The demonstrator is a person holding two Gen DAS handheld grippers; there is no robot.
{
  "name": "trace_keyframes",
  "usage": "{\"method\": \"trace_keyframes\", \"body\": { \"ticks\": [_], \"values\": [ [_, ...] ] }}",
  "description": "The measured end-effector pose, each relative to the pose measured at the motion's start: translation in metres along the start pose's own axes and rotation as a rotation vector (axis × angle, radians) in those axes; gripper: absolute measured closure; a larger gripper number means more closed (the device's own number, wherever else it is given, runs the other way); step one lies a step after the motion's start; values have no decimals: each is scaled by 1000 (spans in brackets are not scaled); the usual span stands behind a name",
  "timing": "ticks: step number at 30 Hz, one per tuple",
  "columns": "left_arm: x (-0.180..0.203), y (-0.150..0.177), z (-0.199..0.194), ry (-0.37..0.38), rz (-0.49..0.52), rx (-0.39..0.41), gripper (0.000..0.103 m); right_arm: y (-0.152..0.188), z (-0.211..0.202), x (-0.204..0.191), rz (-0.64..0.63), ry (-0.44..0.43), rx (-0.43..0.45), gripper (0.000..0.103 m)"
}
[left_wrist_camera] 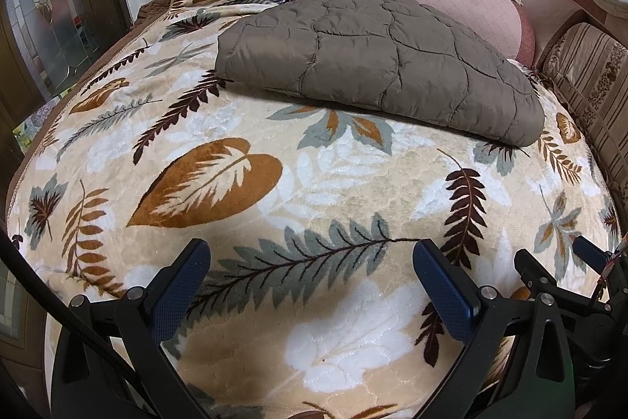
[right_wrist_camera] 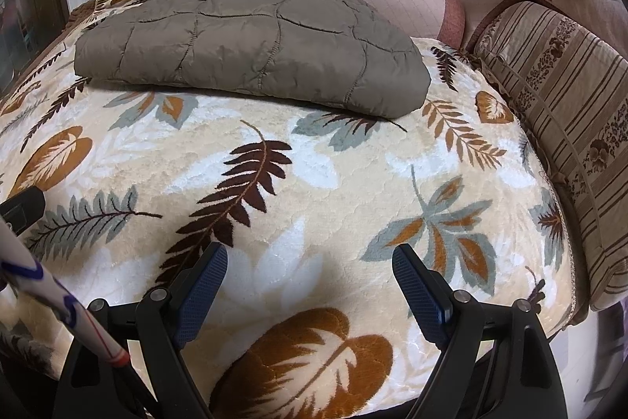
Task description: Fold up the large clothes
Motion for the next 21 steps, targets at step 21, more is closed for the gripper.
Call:
{"method": "trace_keyframes", "body": {
  "ticks": [21],
  "values": [
    [0, 1, 3, 4, -2, -8, 0, 2, 6, 2, 11, -7, -11, 14]
  ]
}}
Point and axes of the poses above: each gripper's, at about its wrist camera, not at the fingertips, and z roughly the way its jaws point, x to its right, y to its underside, the point moved 3 cm from there along z, roughly the way its jaws point, and after that the axes turned 9 degrees about y, right-handed, at the moved point
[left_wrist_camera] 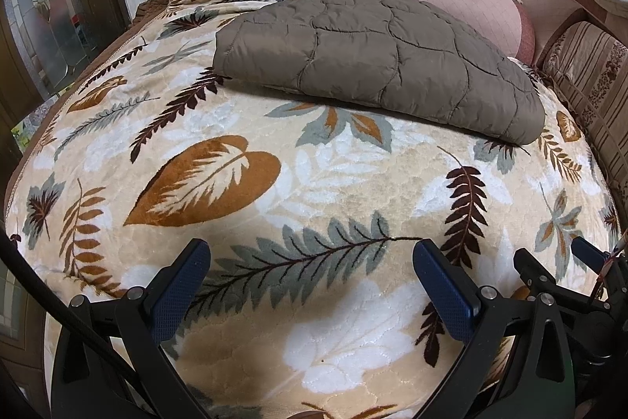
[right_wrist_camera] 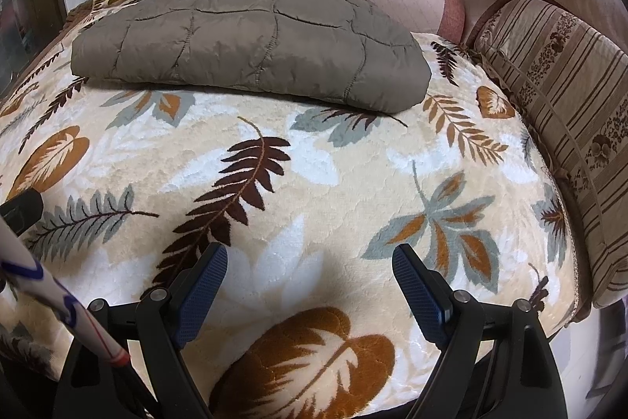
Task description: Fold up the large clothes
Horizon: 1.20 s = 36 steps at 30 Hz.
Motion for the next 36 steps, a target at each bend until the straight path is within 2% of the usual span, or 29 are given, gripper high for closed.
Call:
{"method": "trace_keyframes", "body": {
  "ticks": [22, 36],
  "values": [
    [-11, -5, 11, 2, -28, -19, 0, -1, 11, 1, -2, -6, -23, 14],
    [-20, -13, 12, -2, -33, -13, 0, -16, 15, -4, -29, 0, -21, 14]
  ]
}}
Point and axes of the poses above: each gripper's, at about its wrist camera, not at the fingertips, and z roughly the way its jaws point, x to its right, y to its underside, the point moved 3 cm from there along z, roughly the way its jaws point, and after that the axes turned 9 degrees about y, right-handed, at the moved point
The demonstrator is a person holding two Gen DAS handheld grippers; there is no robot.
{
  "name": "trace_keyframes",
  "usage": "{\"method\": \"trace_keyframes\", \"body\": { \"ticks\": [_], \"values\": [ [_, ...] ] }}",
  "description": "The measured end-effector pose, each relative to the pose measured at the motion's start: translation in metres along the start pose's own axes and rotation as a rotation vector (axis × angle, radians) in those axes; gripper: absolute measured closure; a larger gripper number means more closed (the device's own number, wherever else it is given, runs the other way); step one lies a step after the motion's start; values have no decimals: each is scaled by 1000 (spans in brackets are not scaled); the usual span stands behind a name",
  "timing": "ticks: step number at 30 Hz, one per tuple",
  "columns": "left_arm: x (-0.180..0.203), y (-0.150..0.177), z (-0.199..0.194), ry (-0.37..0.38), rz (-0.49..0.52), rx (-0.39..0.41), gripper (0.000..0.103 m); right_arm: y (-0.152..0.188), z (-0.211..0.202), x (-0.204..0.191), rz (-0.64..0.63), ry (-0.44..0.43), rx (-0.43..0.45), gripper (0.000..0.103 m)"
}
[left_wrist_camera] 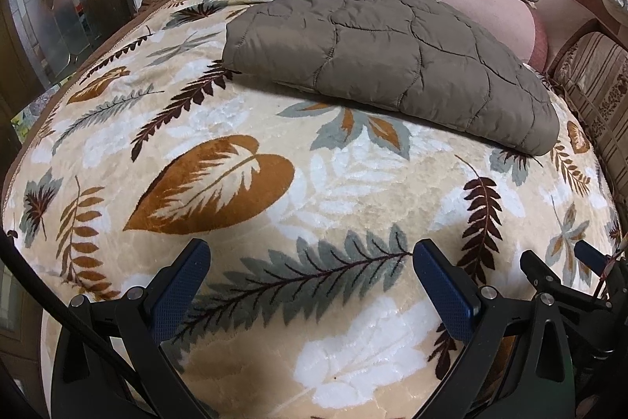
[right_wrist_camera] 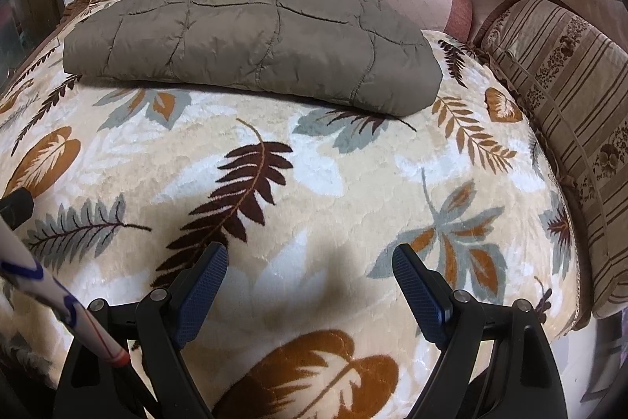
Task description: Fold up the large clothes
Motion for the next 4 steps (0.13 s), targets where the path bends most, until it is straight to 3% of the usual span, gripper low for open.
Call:
{"method": "trace_keyframes", "body": {
  "ticks": [4],
  "values": [
    [1, -2, 0, 2, 1, 1, 0, -4, 1, -2, -10, 1, 2, 14]
  ]
}}
Point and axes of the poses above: each gripper's, at about its wrist camera, not at the fingertips, and z roughly the way its jaws point, x to its right, y to its underside, the point moved 3 cm from there along z, roughly the way its jaws point, and after that the axes turned 9 degrees about y, right-handed, at the moved point
